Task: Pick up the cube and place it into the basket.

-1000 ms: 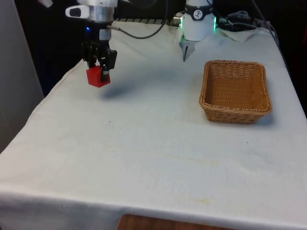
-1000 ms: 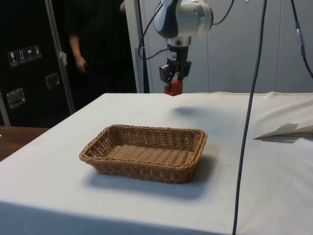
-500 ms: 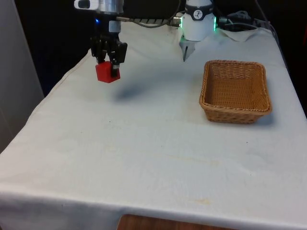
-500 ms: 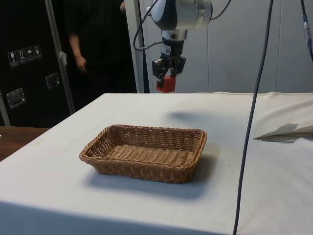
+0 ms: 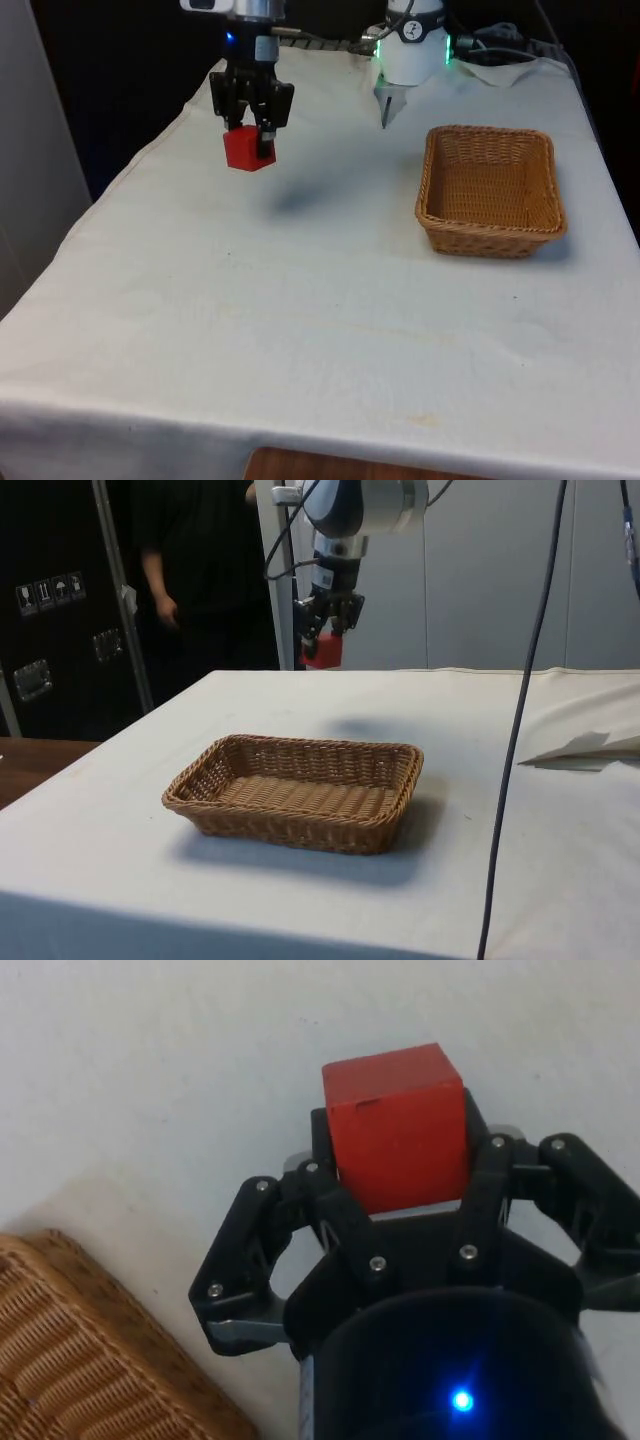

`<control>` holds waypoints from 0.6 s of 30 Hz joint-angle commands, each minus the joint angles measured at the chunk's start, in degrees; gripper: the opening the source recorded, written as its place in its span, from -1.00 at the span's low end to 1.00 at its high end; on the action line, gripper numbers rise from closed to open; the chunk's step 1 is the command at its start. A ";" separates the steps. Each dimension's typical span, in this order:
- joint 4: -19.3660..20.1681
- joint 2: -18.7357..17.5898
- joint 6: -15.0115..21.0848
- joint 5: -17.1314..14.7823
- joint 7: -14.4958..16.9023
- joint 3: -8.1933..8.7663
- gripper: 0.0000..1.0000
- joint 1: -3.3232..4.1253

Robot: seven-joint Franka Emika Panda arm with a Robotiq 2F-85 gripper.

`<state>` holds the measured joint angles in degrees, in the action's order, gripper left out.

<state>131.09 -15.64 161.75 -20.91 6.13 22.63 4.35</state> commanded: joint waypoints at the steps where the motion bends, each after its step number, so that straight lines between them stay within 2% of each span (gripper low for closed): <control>1: 0.40 -0.34 0.97 1.60 -1.72 0.92 -0.96 1.03; 8: 0.29 -0.46 1.49 5.73 -6.25 -0.74 -0.96 1.26; 9: 0.06 0.11 0.52 4.24 -4.58 -1.78 -0.96 0.23; 10: 0.23 -0.46 1.55 6.30 -6.88 -0.97 -0.96 1.32; 18: 0.46 1.49 1.03 12.03 -12.49 -2.46 -0.96 1.60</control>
<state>131.09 -14.84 162.83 -11.34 -4.18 18.91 4.87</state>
